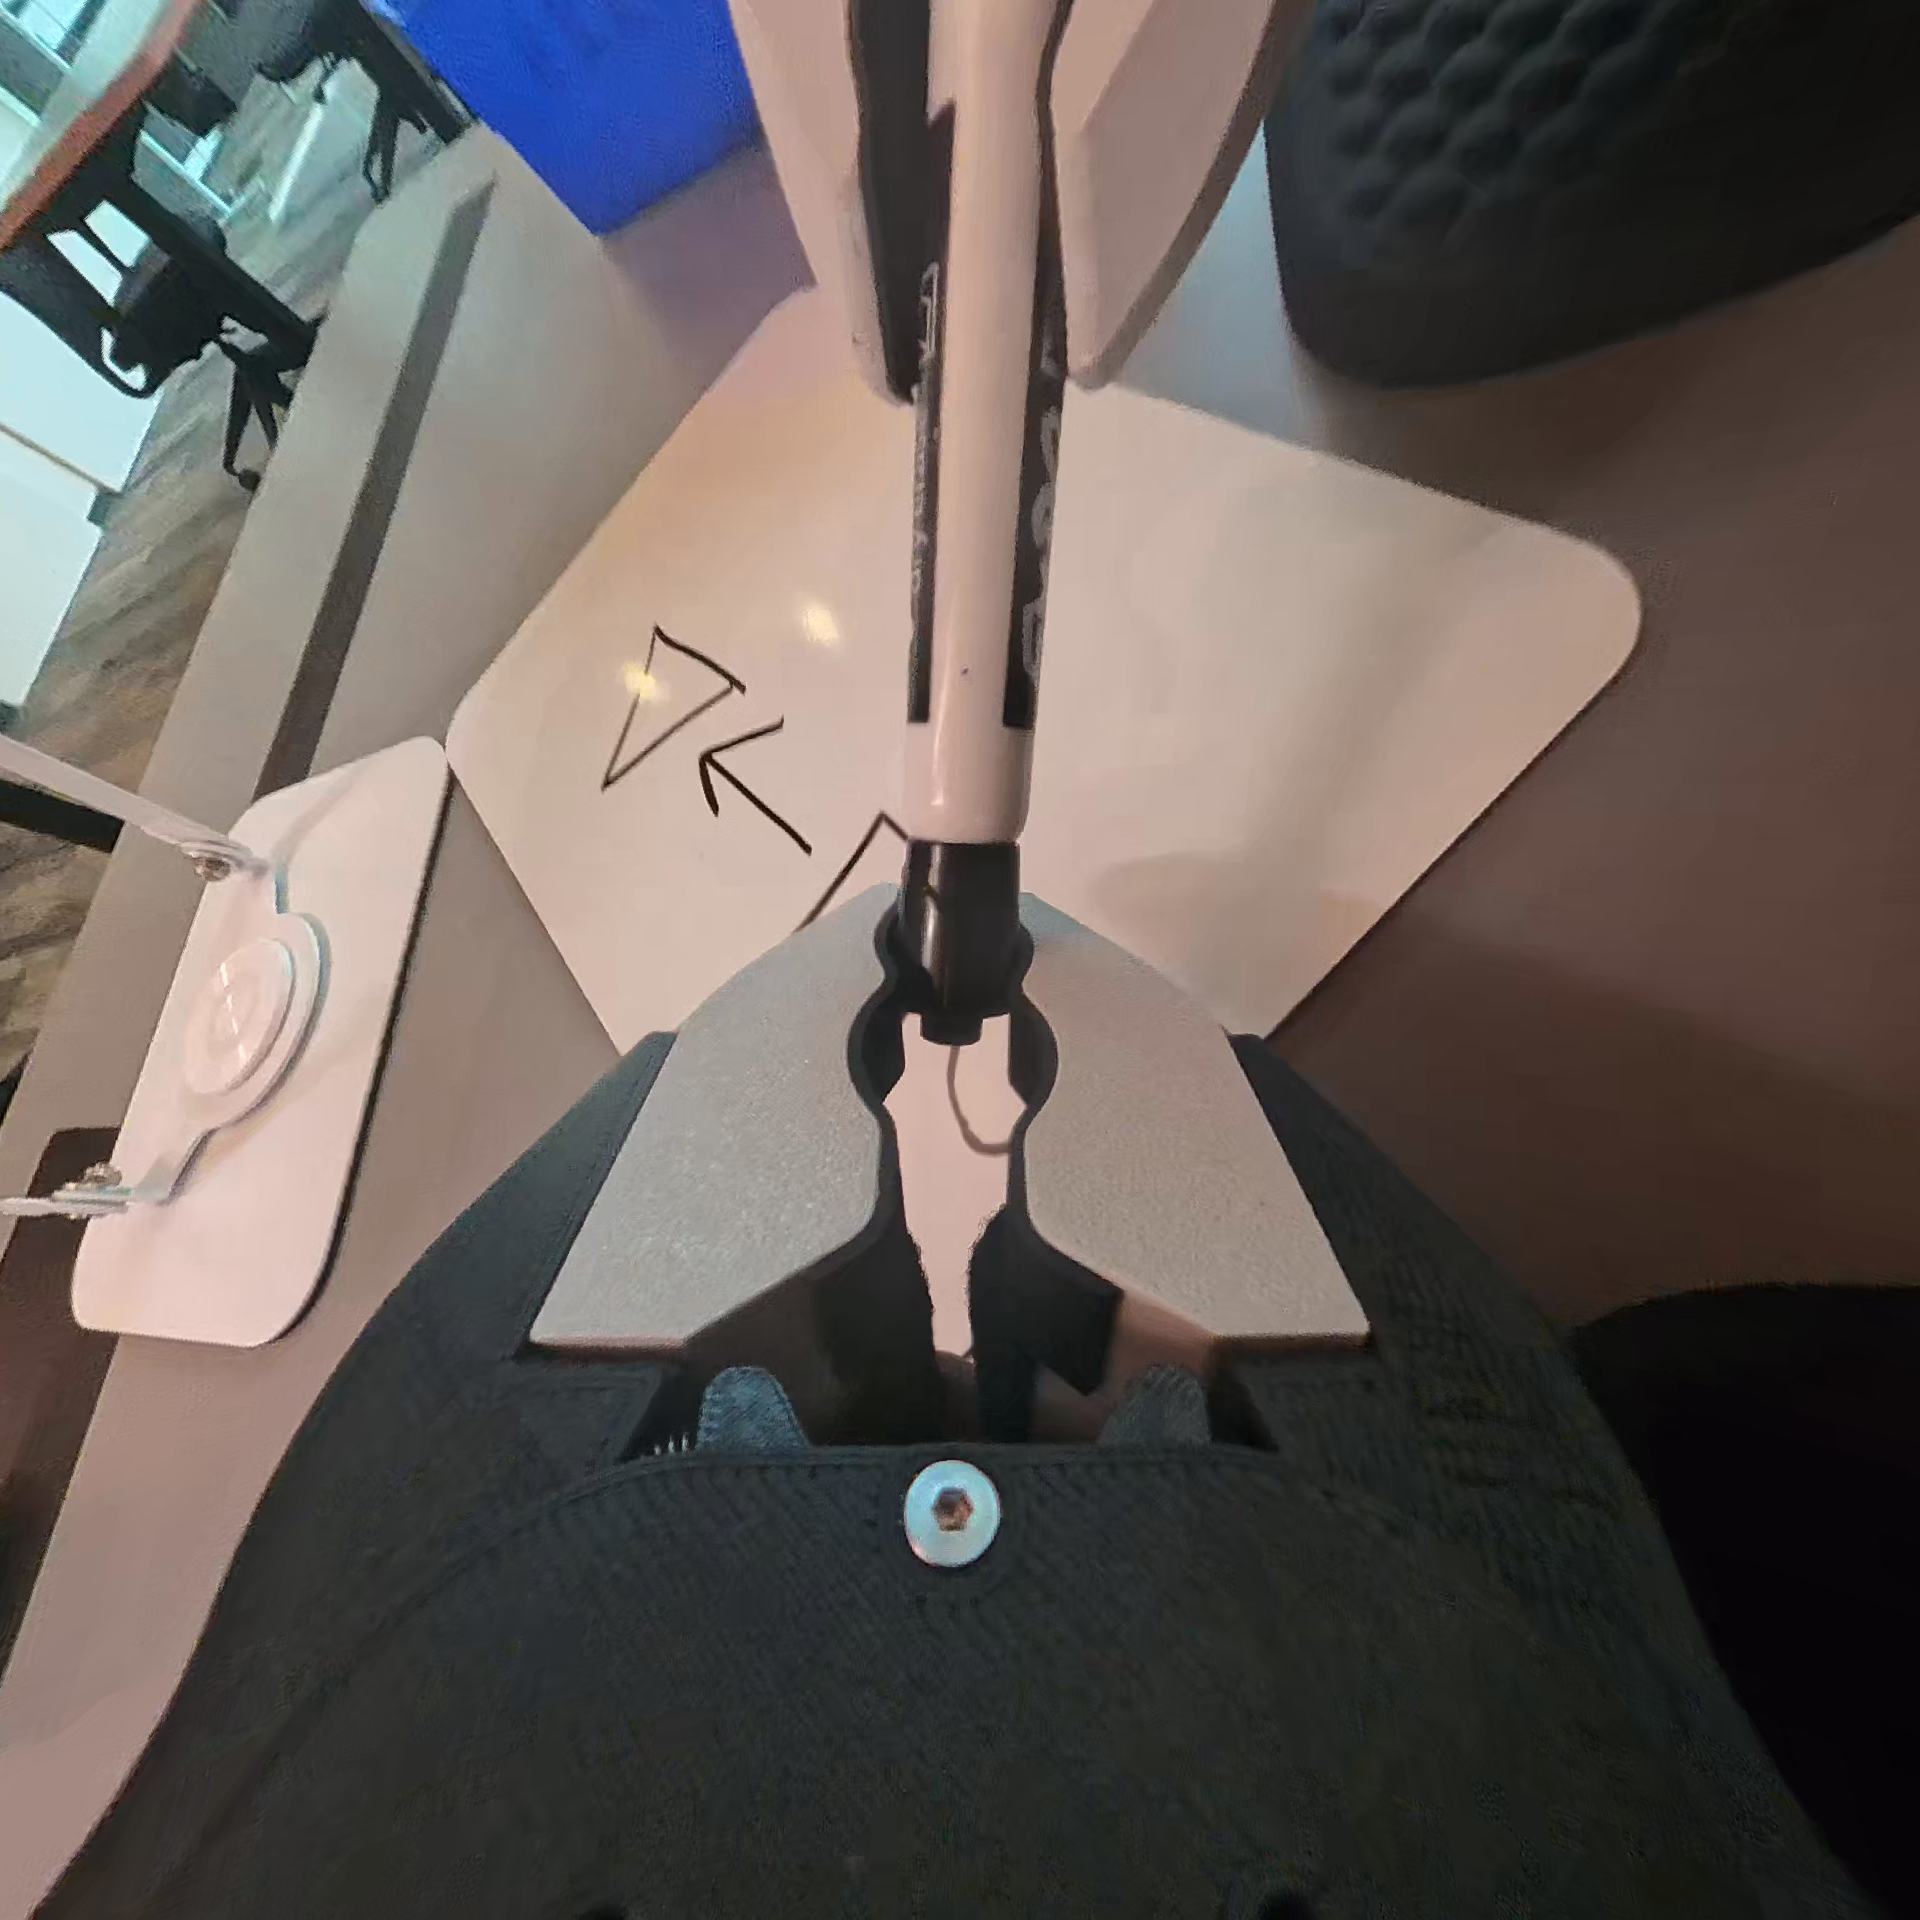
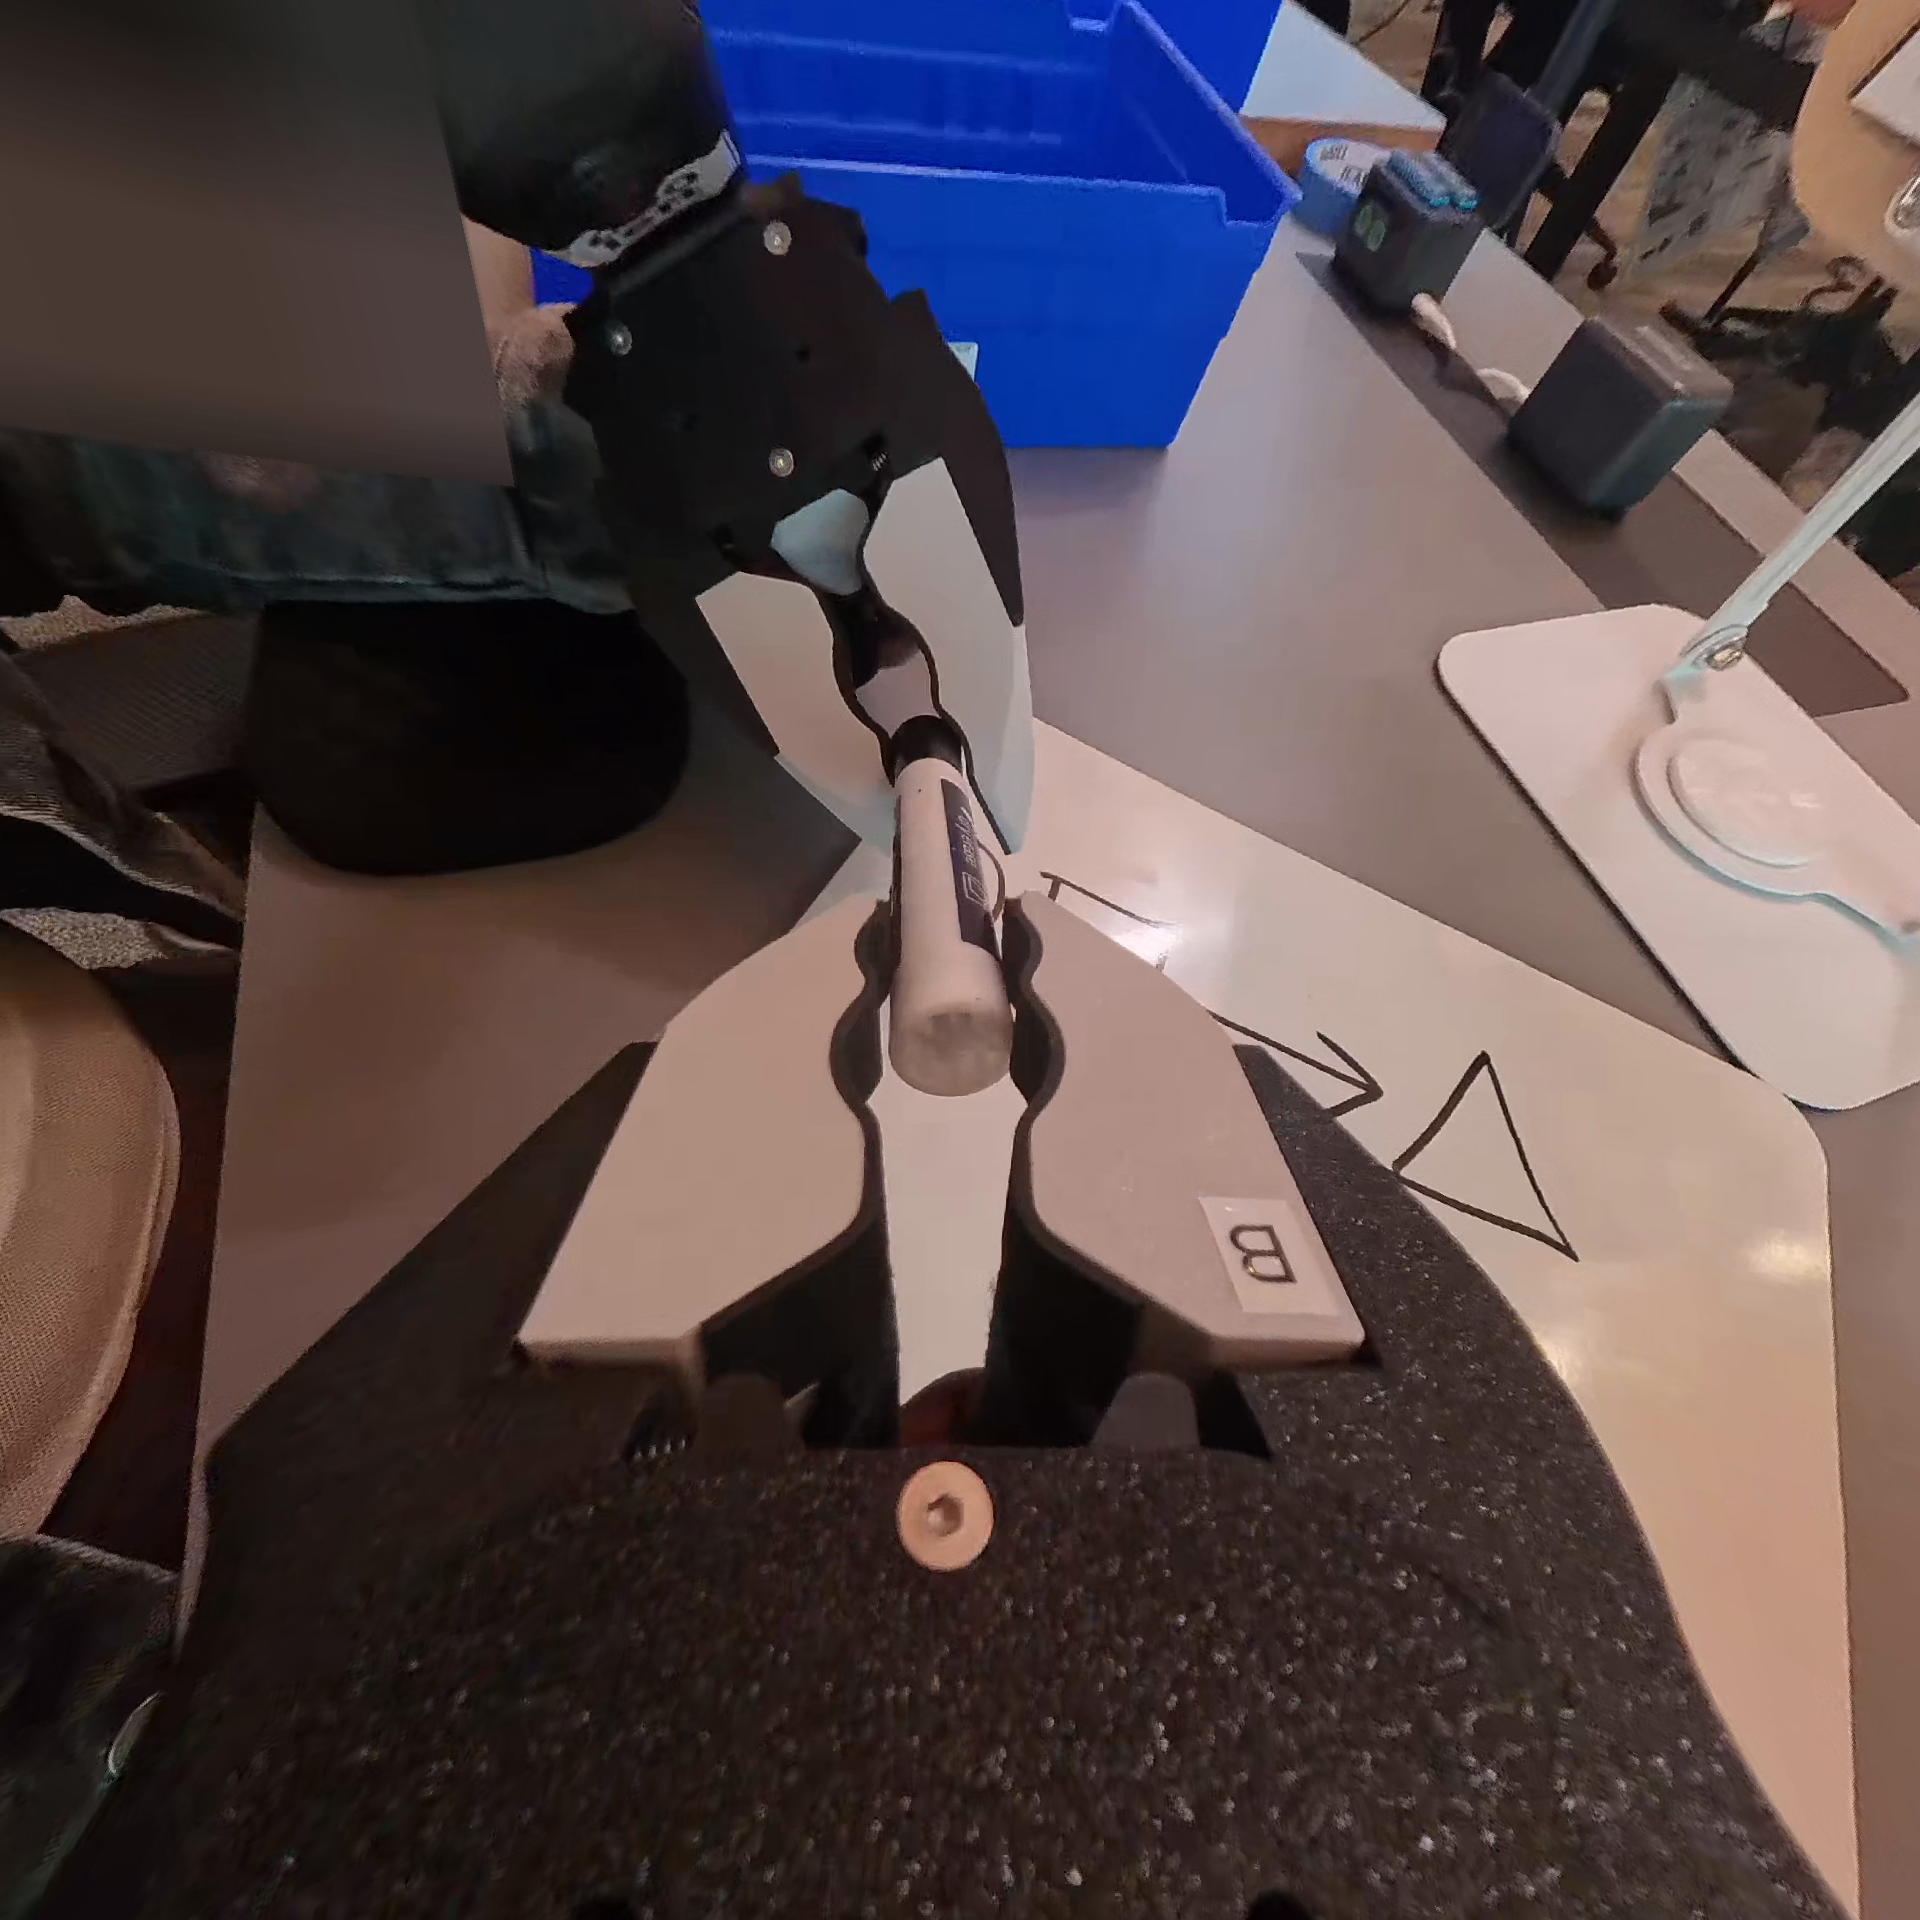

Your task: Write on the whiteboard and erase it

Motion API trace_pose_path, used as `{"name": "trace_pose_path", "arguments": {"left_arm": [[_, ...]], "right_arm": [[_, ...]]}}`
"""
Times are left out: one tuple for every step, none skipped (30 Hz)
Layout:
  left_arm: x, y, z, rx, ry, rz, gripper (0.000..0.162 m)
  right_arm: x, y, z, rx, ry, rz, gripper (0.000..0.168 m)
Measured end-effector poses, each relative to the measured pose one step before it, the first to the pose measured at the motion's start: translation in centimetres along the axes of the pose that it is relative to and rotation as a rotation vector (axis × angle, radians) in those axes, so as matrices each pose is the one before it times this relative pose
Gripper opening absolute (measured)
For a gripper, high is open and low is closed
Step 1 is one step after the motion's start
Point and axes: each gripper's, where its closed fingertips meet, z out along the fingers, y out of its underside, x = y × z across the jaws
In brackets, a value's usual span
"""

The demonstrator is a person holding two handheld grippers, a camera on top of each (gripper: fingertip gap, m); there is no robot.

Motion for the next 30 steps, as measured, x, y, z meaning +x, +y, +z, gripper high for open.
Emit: {"name": "trace_pose_path", "arguments": {"left_arm": [[-0.083,-0.582,-0.087,0.0374,-0.0062,-0.0115,0.016],[-0.304,-0.683,-0.146,0.0472,-0.0175,-0.0268,0.017],[-0.573,-0.634,-0.218,0.0490,-0.0269,-0.0469,0.018],[-0.650,-0.593,-0.283,0.0528,-0.0214,-0.0592,0.026],[-0.819,-0.487,-0.340,0.0495,-0.0241,-0.0693,0.032],[-1.030,-0.504,-0.384,0.0521,-0.0350,-0.0771,0.041],[-1.065,-0.605,-0.426,0.0569,-0.0352,-0.0797,0.050],[-1.020,-0.719,-0.439,0.0612,-0.0326,-0.0818,0.059],[-0.929,-0.744,-0.413,0.0590,-0.0290,-0.0783,0.070],[-0.833,-0.614,-0.362,0.0469,-0.0271,-0.0675,0.081],[-0.742,-0.469,-0.275,0.0340,-0.0266,-0.0494,0.090],[-0.679,-0.299,-0.226,0.0224,-0.0275,-0.0324,0.097],[-0.603,-0.137,-0.150,0.0108,-0.0269,-0.0148,0.100],[-0.488,-0.029,-0.140,0.0055,-0.0245,0.0000,0.102],[-0.337,0.008,-0.033,0.0034,-0.0186,0.0074,0.102],[-0.137,0.047,-0.019,0.0026,-0.0069,0.0082,0.102],[-0.006,0.071,0.043,0.0003,0.0001,0.0051,0.102],[-0.065,0.155,0.042,-0.0048,-0.0044,0.0021,0.102],[-0.080,0.159,0.028,-0.0060,-0.0045,0.0017,0.102],[-0.057,0.101,0.013,-0.0027,-0.0018,-0.0007,0.102],[-0.052,0.058,-0.008,0.0006,0.0014,-0.0070,0.100],[-0.096,0.016,-0.030,0.0028,0.0016,-0.0134,0.097],[-0.147,-0.023,-0.047,0.0051,0.0002,-0.0150,0.096],[-0.222,-0.028,-0.075,0.0053,-0.0037,-0.0105,0.095],[-0.232,-0.051,-0.063,0.0054,-0.0063,-0.0034,0.095],[-0.177,-0.093,-0.098,0.0070,-0.0080,0.0042,0.095],[-0.179,-0.144,-0.072,0.0091,-0.0100,0.0068,0.095],[-0.078,-0.172,-0.060,0.0087,-0.0057,0.0078,0.095],[0.013,-0.110,-0.077,0.0057,0.0002,0.0078,0.095],[0.101,-0.098,-0.015,0.0005,0.0042,0.0049,0.095]], "right_arm": [[-0.047,-0.193,-0.332,0.0162,0.0060,0.0028,0.021],[0.093,-0.362,-0.498,0.0243,0.0150,0.0023,0.021],[0.374,-0.415,-0.665,0.0271,0.0335,-0.0078,0.020],[0.796,-0.444,-0.869,0.0255,0.0599,-0.0078,0.021],[1.246,-0.462,-1.094,0.0276,0.0847,-0.0066,0.020],[1.612,-0.525,-1.315,0.0366,0.0984,0.0038,0.021],[2.085,-0.531,-1.545,0.0439,0.1160,0.0135,0.020],[2.697,-0.422,-1.786,0.0418,0.1384,0.0135,0.020],[3.286,-0.196,-1.906,0.0283,0.1503,0.0159,0.020],[3.817,0.032,-1.901,0.0122,0.1575,0.0273,0.020],[4.123,0.084,-1.732,0.0056,0.1539,0.0237,0.020],[4.112,0.305,-1.325,-0.0106,0.1361,0.0028,0.020],[3.941,0.841,-0.702,-0.0452,0.1155,-0.0111,0.020],[3.435,1.385,-0.014,-0.0746,0.0861,-0.0086,0.020],[2.409,1.700,0.650,-0.0915,0.0334,-0.0046,0.020],[1.627,1.656,1.073,-0.0892,0.0068,0.0012,0.020],[1.082,1.672,1.359,-0.0955,-0.0062,-0.0028,0.021],[0.576,1.653,1.483,-0.1083,-0.0188,-0.0195,0.021],[0.427,1.189,1.463,-0.0829,-0.0056,-0.0292,0.020],[0.315,0.943,1.368,-0.0715,-0.0023,-0.0298,0.021],[0.148,0.751,1.273,-0.0587,-0.0082,-0.0173,0.021],[-0.019,0.759,0.999,-0.0574,-0.0186,0.0014,0.021],[-0.116,0.680,0.895,-0.0539,-0.0207,0.0045,0.021],[-0.140,0.538,0.759,-0.0413,-0.0157,0.0005,0.021],[-0.157,0.650,0.644,-0.0460,-0.0155,-0.0050,0.021],[-0.177,0.824,0.353,-0.0570,-0.0122,-0.0098,0.021],[0.085,0.442,0.177,-0.0299,0.0083,-0.0095,0.033],[0.280,-0.025,-0.325,0.0051,0.0224,0.0041,0.045],[0.079,-0.412,-0.861,0.0401,0.0059,0.0223,0.054],[-0.396,-0.988,-1.406,0.0746,-0.0227,0.0348,0.060]]}}
